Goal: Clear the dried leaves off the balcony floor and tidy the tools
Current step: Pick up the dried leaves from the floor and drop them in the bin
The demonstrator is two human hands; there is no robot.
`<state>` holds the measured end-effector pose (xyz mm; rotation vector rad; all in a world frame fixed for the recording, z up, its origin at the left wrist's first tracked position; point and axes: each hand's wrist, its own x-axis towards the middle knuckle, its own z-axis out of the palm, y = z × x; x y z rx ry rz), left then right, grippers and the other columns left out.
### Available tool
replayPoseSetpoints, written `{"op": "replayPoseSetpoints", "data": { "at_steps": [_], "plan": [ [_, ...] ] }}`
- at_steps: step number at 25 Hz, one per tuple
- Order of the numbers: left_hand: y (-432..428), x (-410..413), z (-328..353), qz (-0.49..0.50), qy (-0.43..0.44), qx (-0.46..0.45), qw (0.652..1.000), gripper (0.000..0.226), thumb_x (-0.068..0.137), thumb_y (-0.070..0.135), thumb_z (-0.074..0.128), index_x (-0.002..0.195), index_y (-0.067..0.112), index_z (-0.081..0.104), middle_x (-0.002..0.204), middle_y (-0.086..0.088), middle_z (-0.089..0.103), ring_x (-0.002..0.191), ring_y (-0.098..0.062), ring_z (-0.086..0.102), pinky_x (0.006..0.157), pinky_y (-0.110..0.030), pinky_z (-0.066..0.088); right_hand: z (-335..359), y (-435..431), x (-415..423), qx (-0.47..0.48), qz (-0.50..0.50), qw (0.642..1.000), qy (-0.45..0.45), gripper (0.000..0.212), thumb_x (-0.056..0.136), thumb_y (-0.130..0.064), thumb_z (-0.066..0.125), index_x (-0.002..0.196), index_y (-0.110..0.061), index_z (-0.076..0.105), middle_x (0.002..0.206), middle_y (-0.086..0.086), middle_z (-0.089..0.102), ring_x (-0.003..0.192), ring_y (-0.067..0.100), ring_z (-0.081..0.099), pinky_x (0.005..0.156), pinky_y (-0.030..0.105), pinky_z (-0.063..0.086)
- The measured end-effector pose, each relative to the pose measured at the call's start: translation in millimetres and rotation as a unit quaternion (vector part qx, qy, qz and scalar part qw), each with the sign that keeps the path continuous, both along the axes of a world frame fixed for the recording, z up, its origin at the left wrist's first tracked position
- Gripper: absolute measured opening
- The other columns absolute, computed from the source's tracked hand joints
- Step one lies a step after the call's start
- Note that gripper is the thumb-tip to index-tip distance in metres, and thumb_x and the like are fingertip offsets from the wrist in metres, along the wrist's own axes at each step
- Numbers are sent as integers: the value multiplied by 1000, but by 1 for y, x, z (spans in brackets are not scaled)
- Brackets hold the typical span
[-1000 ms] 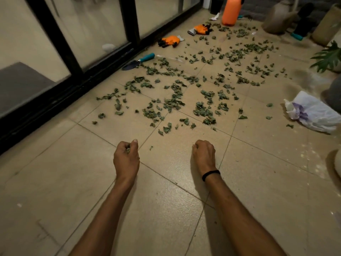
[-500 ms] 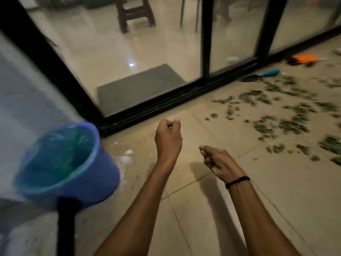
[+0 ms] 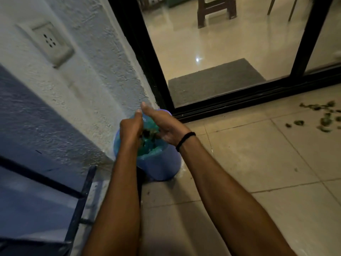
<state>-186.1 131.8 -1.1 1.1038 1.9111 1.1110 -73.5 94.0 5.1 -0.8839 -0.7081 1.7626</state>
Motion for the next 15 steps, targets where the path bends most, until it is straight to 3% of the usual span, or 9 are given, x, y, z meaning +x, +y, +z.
{"op": "replayPoseSetpoints", "data": {
  "at_steps": [2, 4, 6, 9, 11, 13, 15],
  "plan": [
    [-4, 0, 3, 1, 18, 4, 1000, 86, 78, 75, 56, 119, 0, 66, 114, -15, 71, 99, -34, 70, 91, -46, 58, 2, -8, 8, 1, 22, 999, 24, 62, 84, -61, 67, 119, -11, 66, 104, 10, 73, 90, 27, 70, 89, 48, 55],
    [-4, 9, 4, 31, 44, 43, 998, 92, 72, 82, 49, 113, 2, 69, 114, -18, 71, 101, -37, 68, 93, -46, 56, 1, -18, 25, -4, -27, 998, 51, 42, 95, -47, 58, 118, -12, 62, 103, 5, 64, 85, 18, 62, 85, 41, 52],
    [-7, 31, 10, 75, 85, 117, 987, 65, 86, 65, 52, 106, 6, 72, 112, -18, 72, 106, -36, 66, 93, -39, 52, -7, -25, 44, -14, -115, 990, 86, 23, 99, -27, 57, 107, -7, 62, 95, 11, 62, 81, 20, 62, 86, 37, 54],
    [-22, 88, 15, 93, 52, 244, 964, 35, 95, 39, 58, 103, 7, 70, 107, -11, 73, 104, -28, 64, 89, -29, 42, -33, -47, 87, -22, -233, 967, 102, 13, 98, -13, 56, 93, -4, 64, 78, 11, 65, 65, 16, 62, 69, 27, 55],
    [-36, 133, 12, 45, 37, 293, 954, 31, 96, 35, 60, 101, 5, 68, 94, -4, 70, 88, -16, 61, 79, -17, 39, -57, -68, 122, -37, -299, 949, 91, 10, 96, -10, 58, 95, -3, 65, 75, 9, 65, 63, 14, 60, 65, 24, 52],
    [-50, 180, -4, -44, 20, 285, 957, 26, 98, 34, 60, 97, 9, 65, 84, 5, 61, 76, -6, 52, 63, -5, 33, -82, -95, 160, -51, -368, 926, 70, 9, 94, -9, 61, 98, -1, 64, 77, 10, 65, 63, 14, 60, 63, 23, 53],
    [-65, 225, -29, -145, 18, 238, 960, 24, 97, 37, 61, 93, 14, 62, 78, 10, 58, 71, -8, 52, 58, -8, 32, -108, -119, 198, -80, -432, 897, 39, 11, 93, -9, 64, 100, 0, 64, 79, 10, 65, 64, 14, 60, 64, 24, 54]
  ]
}}
